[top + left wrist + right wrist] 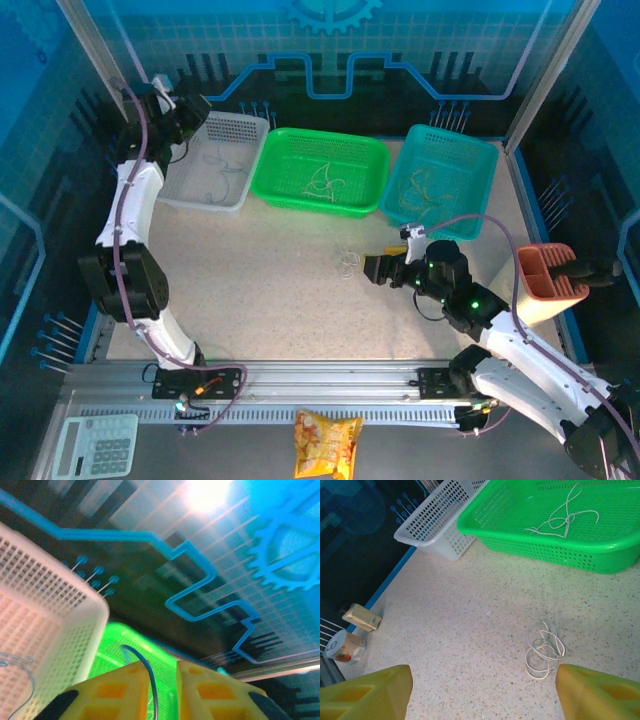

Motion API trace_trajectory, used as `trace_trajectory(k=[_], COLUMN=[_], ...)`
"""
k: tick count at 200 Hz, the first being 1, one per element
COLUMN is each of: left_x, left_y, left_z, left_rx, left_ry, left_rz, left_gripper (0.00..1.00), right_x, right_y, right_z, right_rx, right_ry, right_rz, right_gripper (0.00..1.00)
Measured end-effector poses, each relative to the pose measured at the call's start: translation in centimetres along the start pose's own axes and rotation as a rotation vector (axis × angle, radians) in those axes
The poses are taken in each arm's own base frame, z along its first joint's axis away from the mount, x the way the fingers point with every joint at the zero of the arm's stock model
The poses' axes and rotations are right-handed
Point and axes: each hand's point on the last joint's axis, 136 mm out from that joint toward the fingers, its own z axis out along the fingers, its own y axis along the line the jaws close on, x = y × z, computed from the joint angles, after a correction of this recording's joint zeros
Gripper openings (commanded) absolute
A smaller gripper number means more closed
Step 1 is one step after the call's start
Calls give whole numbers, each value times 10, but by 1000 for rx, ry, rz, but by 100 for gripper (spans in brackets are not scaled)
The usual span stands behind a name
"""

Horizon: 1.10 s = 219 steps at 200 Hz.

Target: Untangle the cables

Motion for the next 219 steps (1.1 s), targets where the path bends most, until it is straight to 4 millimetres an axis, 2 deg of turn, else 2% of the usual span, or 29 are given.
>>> trace_trajectory(k=[25, 41, 61, 120, 152, 180, 198, 219], left_x=[19, 26, 27, 11, 12, 44, 82, 128], left_y=[28, 39, 39, 15, -17, -51, -66, -67], left_z=[16, 18, 16, 5, -17, -48, -64, -75], left_rx=[-66, -97, -108, -67, 3, 86, 140, 171], left_ry=[66, 92, 100, 67, 57, 87, 137, 211], left_rz=[-17, -19, -6, 21, 32, 37, 33, 8], left_gripper=[79, 89, 99, 99, 99, 99, 99, 99], right_x=[4, 6, 8, 24, 37, 46, 53, 60], right_y=[-4, -8, -10, -28, -44, -57, -64, -71], right_z=[0, 0, 0, 15, 28, 41, 52, 64], right_rx=[21, 38, 50, 123, 207, 267, 299, 329], right_ry=[13, 20, 28, 98, 171, 230, 271, 311], right_rz=[3, 4, 6, 17, 24, 28, 30, 30], right_gripper=[76, 75, 75, 74, 73, 72, 72, 70])
